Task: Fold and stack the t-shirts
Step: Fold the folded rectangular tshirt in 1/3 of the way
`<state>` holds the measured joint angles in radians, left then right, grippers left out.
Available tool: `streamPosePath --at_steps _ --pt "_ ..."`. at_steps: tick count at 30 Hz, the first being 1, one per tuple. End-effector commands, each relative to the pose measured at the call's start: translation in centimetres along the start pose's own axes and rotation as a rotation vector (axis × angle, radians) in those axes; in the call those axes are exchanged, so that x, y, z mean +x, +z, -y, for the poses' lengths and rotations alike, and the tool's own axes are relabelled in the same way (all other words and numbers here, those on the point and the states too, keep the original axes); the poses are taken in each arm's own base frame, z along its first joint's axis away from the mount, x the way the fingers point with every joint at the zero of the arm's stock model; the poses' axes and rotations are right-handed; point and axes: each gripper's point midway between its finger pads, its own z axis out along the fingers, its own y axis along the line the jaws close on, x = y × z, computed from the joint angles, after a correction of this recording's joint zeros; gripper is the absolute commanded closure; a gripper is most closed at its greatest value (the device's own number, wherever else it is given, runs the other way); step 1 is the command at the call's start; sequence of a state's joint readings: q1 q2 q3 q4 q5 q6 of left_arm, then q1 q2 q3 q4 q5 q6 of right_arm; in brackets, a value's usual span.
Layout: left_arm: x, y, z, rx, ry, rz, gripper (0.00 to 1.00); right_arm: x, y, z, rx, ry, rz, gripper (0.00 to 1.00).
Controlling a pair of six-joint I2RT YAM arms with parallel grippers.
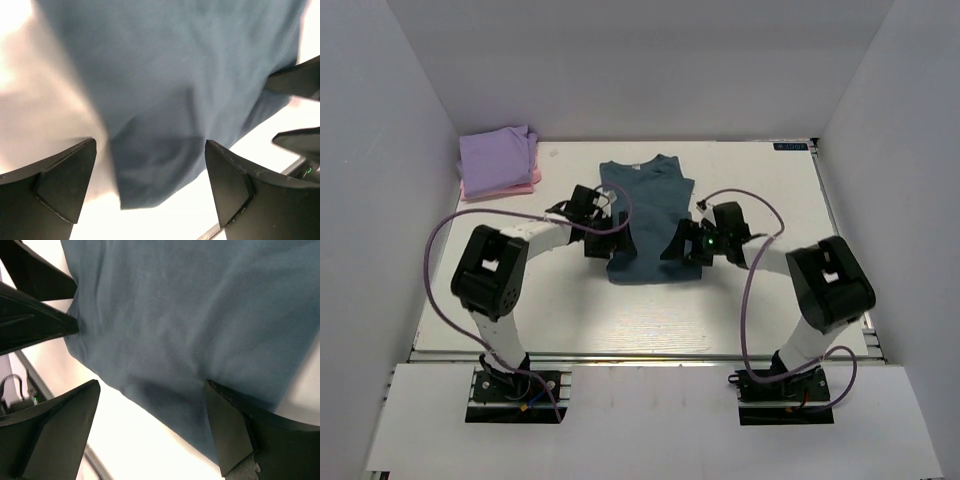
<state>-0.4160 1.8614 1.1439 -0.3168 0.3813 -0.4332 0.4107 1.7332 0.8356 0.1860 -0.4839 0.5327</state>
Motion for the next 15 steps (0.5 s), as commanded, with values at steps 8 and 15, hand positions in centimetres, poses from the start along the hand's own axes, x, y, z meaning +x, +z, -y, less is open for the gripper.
streamPosePath --at_steps 8,15 --pt "11.6 -5.6 0.6 0.031 0.023 -0.122 0.00 12.4 -5.4 -1.1 0.040 0.087 -0.158 0.10" --pt "10.7 -10.2 2.2 0.019 0.099 0.030 0.00 8.7 -8.4 -2.4 0.141 -0.032 0.021 0.10"
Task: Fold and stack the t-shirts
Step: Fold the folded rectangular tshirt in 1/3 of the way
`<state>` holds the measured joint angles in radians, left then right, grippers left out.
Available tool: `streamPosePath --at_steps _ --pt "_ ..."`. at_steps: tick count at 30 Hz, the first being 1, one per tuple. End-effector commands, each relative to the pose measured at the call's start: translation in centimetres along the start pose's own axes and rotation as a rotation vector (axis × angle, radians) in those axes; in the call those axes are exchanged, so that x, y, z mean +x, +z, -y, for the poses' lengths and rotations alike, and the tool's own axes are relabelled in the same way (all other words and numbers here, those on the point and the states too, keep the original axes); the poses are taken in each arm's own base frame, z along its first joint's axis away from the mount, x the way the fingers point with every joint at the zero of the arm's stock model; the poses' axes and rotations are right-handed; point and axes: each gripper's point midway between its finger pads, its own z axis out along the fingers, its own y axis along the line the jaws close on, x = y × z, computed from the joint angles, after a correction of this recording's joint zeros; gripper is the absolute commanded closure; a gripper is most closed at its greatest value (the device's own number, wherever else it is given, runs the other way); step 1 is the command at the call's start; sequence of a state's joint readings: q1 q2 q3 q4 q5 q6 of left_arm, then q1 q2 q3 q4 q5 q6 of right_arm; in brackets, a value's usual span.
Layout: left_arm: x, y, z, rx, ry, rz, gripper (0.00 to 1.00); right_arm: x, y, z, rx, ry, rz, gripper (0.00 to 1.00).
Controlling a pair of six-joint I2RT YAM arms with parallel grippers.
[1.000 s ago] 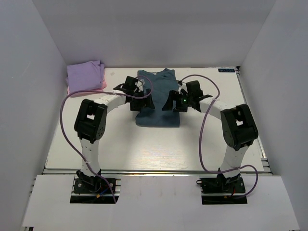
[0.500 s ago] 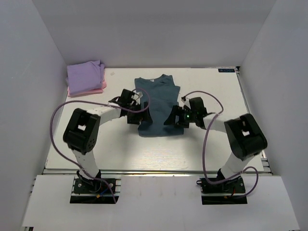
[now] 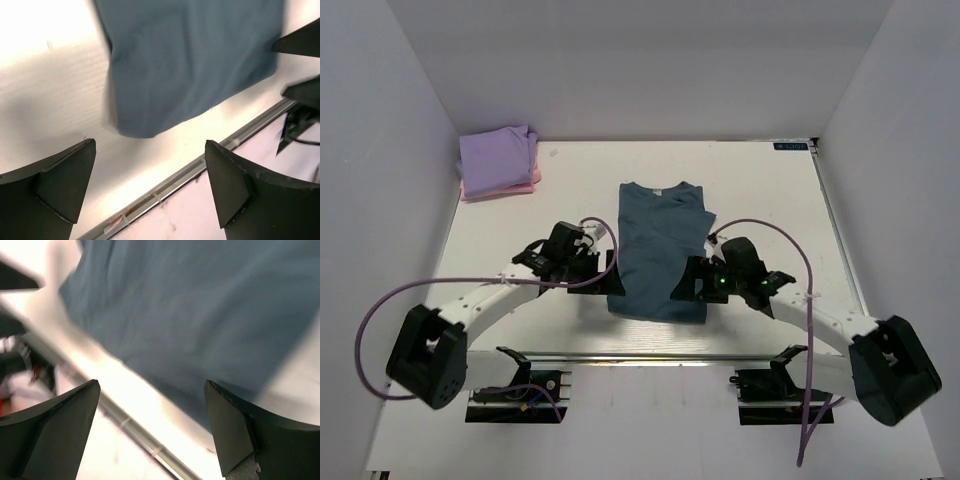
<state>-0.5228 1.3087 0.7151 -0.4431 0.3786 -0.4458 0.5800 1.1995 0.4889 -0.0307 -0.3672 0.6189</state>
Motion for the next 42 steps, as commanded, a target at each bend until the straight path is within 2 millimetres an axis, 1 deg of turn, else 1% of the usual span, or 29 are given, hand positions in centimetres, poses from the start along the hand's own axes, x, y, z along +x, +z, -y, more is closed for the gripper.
streamPosePath --at_steps 1,2,4,5,6,7,8,9,10,11,13,14,15,17,18,19,20,21,23,24,26,27,30,31,33,37,38,39,42 --pt "-1.8 -2.3 0.4 -0.032 0.038 0.119 0.00 -4.2 -2.1 1.4 0.177 -0.039 0.183 0.10" --pt "-2.2 -2.7 0.8 -0.027 0.042 0.130 0.00 -5.7 -2.6 1.3 0.203 -0.046 0.227 0.10" --pt "-3.5 -3.3 0.8 -0.057 0.056 0.169 0.00 -7.3 -3.3 2.9 0.319 -0.033 0.289 0.10" --pt "-3.9 -3.5 0.8 -0.065 0.059 0.184 0.00 -9.7 -4.1 2.4 0.352 -0.035 0.357 0.10" --pt "-4.6 -3.9 0.9 -0.079 0.060 0.201 0.00 -10.5 -4.2 3.6 0.417 -0.018 0.372 0.10" --pt "-5.0 -4.1 0.4 -0.116 0.045 0.220 0.00 -12.0 -4.7 3.2 0.427 -0.027 0.405 0.10" --pt "-5.5 -4.3 0.4 -0.126 0.046 0.235 0.00 -12.9 -4.1 3.6 0.459 -0.021 0.399 0.10" --pt "-5.9 -4.4 0.4 -0.139 0.044 0.240 0.00 -14.1 -4.6 4.7 0.512 -0.005 0.426 0.10" --pt "-5.9 -4.3 0.1 -0.155 0.039 0.230 0.00 -15.7 -4.8 4.0 0.508 -0.036 0.442 0.10" --pt "-6.2 -4.3 0.2 -0.157 0.048 0.229 0.00 -16.3 -3.8 5.3 0.555 -0.036 0.396 0.10" --pt "-6.3 -3.9 0.0 -0.163 0.054 0.218 0.00 -18.3 -4.3 5.4 0.578 -0.031 0.389 0.10" --pt "-6.2 -3.7 -0.1 -0.167 0.052 0.210 0.00 -19.0 -3.1 6.4 0.606 -0.028 0.354 0.10" --pt "-6.1 -3.5 -0.2 -0.171 0.050 0.202 0.00 -19.7 -3.1 6.6 0.616 -0.032 0.358 0.10" --pt "-6.2 -3.0 -0.5 -0.179 0.045 0.184 0.00 -21.5 -2.8 8.3 0.657 -0.019 0.357 0.10" --pt "-6.0 -2.7 -0.6 -0.183 0.042 0.175 0.00 -21.7 -2.3 8.9 0.665 -0.019 0.341 0.10" --pt "-6.0 -2.5 -0.9 -0.195 0.039 0.171 0.00 -22.6 -2.8 9.8 0.678 -0.003 0.354 0.10" --pt "-6.0 -2.5 -0.9 -0.199 0.037 0.163 0.00 -23.5 -2.8 9.7 0.673 -0.015 0.366 0.10" --pt "-5.8 -2.1 -1.2 -0.207 0.032 0.147 0.00 -23.2 -2.1 11.3 0.690 -0.006 0.329 0.10" --pt "-5.6 -1.6 -1.5 -0.214 0.028 0.130 0.00 -24.6 -1.9 11.0 0.649 -0.028 0.325 0.10" --pt "-5.8 -1.6 -1.4 -0.214 0.037 0.131 0.00 -24.4 -1.0 12.1 0.648 -0.025 0.296 0.10" --pt "-5.6 -1.2 -1.7 -0.222 0.033 0.114 0.00 -25.2 -0.7 13.0 0.643 -0.034 0.293 0.10" --pt "-5.8 -1.0 -1.7 -0.224 0.031 0.110 0.00 -26.1 -0.6 12.8 0.629 -0.054 0.318 0.10" --pt "-5.8 -0.9 -2.3 -0.240 0.021 0.109 0.00 -27.1 0.3 13.7 0.600 -0.059 0.321 0.12" --pt "-6.1 -0.8 -2.2 -0.240 0.021 0.109 0.00 -26.6 1.5 14.1 0.573 -0.051 0.287 0.15" --pt "-5.9 -0.8 -2.5 -0.252 0.019 0.104 0.00 -27.4 1.7 14.4 0.568 -0.051 0.293 0.22" --pt "-5.8 -0.6 -2.6 -0.256 0.017 0.096 0.00 -27.5 3.1 15.8 0.546 -0.034 0.278 0.36" --pt "-5.8 -0.6 -2.6 -0.256 0.017 0.096 0.00 -27.2 3.6 15.5 0.516 -0.030 0.265 0.40" --pt "-5.4 -0.5 -2.9 -0.263 0.012 0.080 0.00 -27.0 3.7 15.6 0.500 -0.025 0.253 0.49" --pt "-5.4 -0.5 -2.8 -0.263 0.003 0.081 0.00 -26.7 4.2 15.1 0.461 -0.034 0.251 0.61"
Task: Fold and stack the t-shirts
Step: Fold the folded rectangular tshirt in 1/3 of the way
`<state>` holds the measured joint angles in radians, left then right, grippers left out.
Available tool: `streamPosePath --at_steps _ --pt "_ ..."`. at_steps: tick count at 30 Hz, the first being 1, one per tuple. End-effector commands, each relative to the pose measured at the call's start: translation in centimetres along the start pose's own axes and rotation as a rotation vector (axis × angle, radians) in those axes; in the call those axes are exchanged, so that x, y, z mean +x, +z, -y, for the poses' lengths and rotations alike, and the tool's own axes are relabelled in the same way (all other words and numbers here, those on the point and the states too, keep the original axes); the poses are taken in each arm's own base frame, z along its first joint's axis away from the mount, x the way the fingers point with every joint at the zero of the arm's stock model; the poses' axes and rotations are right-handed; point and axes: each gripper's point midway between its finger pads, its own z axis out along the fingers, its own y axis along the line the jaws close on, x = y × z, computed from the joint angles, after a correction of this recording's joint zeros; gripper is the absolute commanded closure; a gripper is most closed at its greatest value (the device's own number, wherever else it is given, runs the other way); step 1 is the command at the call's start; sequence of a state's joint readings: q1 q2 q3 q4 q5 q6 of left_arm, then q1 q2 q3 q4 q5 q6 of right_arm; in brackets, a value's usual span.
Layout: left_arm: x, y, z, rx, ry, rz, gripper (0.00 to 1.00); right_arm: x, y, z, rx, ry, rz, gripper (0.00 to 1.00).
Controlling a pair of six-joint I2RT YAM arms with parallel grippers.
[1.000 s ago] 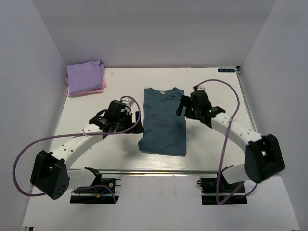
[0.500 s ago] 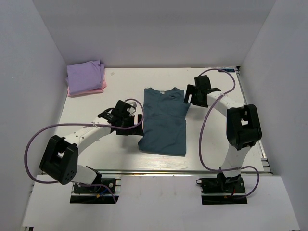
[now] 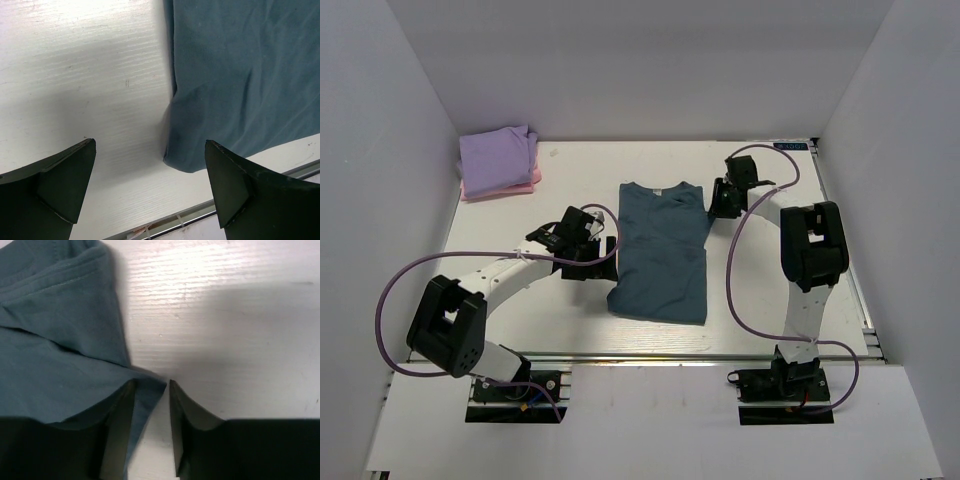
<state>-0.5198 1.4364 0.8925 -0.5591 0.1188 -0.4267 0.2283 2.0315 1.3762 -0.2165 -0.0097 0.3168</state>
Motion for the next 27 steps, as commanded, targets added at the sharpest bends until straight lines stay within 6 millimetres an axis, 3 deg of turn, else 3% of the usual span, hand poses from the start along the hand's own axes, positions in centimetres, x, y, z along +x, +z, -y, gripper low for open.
streamPosePath --at_steps 1,3,4,5,9,12,15,22,27 --pt "-1.2 -0.5 0.3 0.001 -0.001 0.029 0.00 -1.8 -0.2 -1.6 -0.090 -0.016 0.054 0.69" --pt "-1.3 -0.7 0.4 0.004 0.000 0.037 0.00 -1.7 -0.3 -1.9 -0.114 -0.018 0.059 0.80" --pt "-1.3 -0.7 0.4 0.005 -0.009 0.037 0.00 -1.7 -0.3 -2.1 -0.124 -0.021 0.060 0.94" --pt "-1.1 -0.9 0.4 0.005 -0.009 0.038 0.00 -2.0 -0.4 -2.5 -0.150 -0.025 0.065 1.00" --pt "-0.7 -1.2 0.3 0.009 -0.017 0.045 0.00 -2.5 -1.2 -3.4 -0.191 -0.028 0.070 1.00" --pt "-1.2 -1.8 0.4 0.010 -0.014 0.073 0.00 -3.2 -3.2 -4.0 -0.199 -0.018 0.106 1.00" --pt "-1.3 -2.1 0.5 0.014 -0.013 0.083 0.00 -2.2 -4.6 -4.8 -0.246 -0.013 0.109 1.00" --pt "-0.7 -1.8 0.5 0.028 -0.014 0.066 0.00 0.4 -4.9 -6.3 -0.296 0.005 0.051 1.00" --pt "-0.9 -1.8 0.8 0.041 -0.012 0.071 0.00 0.4 -4.6 -8.1 -0.338 -0.017 0.048 1.00"
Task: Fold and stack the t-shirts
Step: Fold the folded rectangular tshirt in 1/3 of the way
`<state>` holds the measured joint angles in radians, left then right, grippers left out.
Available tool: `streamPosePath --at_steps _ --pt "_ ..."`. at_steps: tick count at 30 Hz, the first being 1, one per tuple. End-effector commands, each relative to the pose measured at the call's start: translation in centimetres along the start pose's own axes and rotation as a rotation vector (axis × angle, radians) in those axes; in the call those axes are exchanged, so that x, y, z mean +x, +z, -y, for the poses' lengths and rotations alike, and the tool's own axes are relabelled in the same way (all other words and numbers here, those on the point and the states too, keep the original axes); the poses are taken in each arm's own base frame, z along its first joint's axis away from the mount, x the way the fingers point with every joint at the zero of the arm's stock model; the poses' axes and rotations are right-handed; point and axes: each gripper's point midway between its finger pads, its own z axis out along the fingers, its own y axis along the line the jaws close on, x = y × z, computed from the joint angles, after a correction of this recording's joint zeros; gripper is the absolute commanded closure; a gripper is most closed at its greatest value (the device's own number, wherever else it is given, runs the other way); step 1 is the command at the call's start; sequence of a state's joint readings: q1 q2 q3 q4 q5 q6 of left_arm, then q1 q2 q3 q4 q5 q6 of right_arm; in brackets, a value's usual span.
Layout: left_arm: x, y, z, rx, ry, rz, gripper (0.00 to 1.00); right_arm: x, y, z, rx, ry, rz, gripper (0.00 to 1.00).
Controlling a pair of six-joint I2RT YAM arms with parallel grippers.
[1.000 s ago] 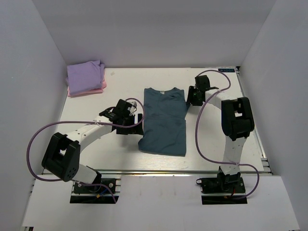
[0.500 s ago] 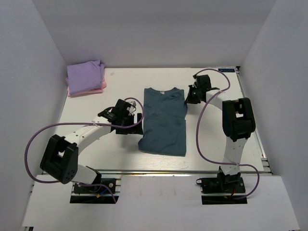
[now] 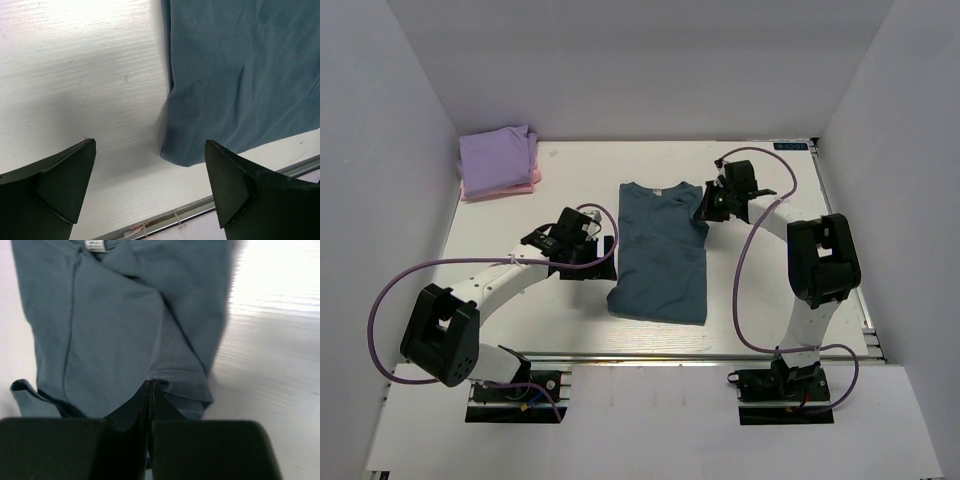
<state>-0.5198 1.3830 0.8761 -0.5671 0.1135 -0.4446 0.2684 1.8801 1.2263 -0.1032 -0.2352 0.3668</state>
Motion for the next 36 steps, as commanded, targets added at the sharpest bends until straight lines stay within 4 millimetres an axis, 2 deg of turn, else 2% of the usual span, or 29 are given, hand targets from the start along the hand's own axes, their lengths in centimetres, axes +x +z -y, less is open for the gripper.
streamPosePath --at_steps 1,3,4,5,6,8,17,18,19,22,23,26,30,31,33,34,36 --pt "-0.8 -0.7 0.7 0.034 0.002 0.042 0.00 -0.8 0.5 -2.5 -0.073 -0.013 0.021 1.00" --pt "-0.7 -0.5 0.6 0.030 0.001 0.034 0.00 -0.8 0.9 -4.2 -0.112 -0.029 0.014 1.00" --pt "-0.7 -0.5 0.6 0.030 0.001 0.034 0.00 -0.1 1.7 -3.9 -0.109 -0.020 -0.007 1.00" --pt "-0.7 -0.5 0.6 0.030 0.001 0.034 0.00 -0.3 1.8 -4.4 -0.122 -0.025 -0.006 1.00" --pt "-0.7 -0.5 0.6 0.030 0.001 0.034 0.00 0.5 2.5 -4.9 -0.126 -0.030 -0.026 1.00" --pt "-0.3 -0.4 0.4 0.026 -0.009 0.025 0.00 1.4 3.3 -4.4 -0.109 -0.002 -0.050 1.00" --pt "0.0 -0.3 0.2 0.022 -0.010 0.017 0.00 2.1 5.1 -6.1 -0.181 0.049 -0.060 1.00" --pt "0.0 -0.3 0.3 0.022 -0.019 0.017 0.00 1.9 5.1 -6.1 -0.182 0.043 -0.056 0.94" --pt "0.0 -0.3 0.3 0.022 -0.020 0.017 0.00 1.7 4.8 -6.3 -0.186 0.037 -0.051 0.71" --pt "0.0 -0.6 0.8 0.054 -0.017 0.023 0.00 0.0 3.5 -7.2 -0.201 -0.017 -0.018 0.34" --pt "0.1 -0.6 0.9 0.062 -0.016 0.019 0.00 -0.5 2.8 -7.4 -0.185 -0.024 -0.031 0.10" --pt "0.3 -0.5 1.4 0.092 -0.014 0.015 0.00 -2.2 0.9 -8.4 -0.197 -0.085 -0.004 0.10" --pt "0.4 -0.6 1.6 0.107 -0.012 0.019 0.00 -3.6 -2.5 -9.9 -0.218 -0.125 0.042 0.10" --pt "0.6 -0.6 1.9 0.119 -0.004 0.012 0.00 -3.9 -3.9 -10.4 -0.228 -0.139 0.064 0.10" --pt "1.0 -0.5 1.7 0.115 0.003 0.004 0.00 -3.7 -4.7 -10.5 -0.228 -0.142 0.068 0.10" --pt "0.9 -0.5 2.0 0.130 0.005 0.007 0.00 -3.1 -6.0 -10.3 -0.222 -0.144 0.078 0.10" --pt "1.4 -0.4 2.5 0.154 0.013 -0.006 0.00 -2.1 -6.5 -9.1 -0.163 -0.126 0.075 0.10"
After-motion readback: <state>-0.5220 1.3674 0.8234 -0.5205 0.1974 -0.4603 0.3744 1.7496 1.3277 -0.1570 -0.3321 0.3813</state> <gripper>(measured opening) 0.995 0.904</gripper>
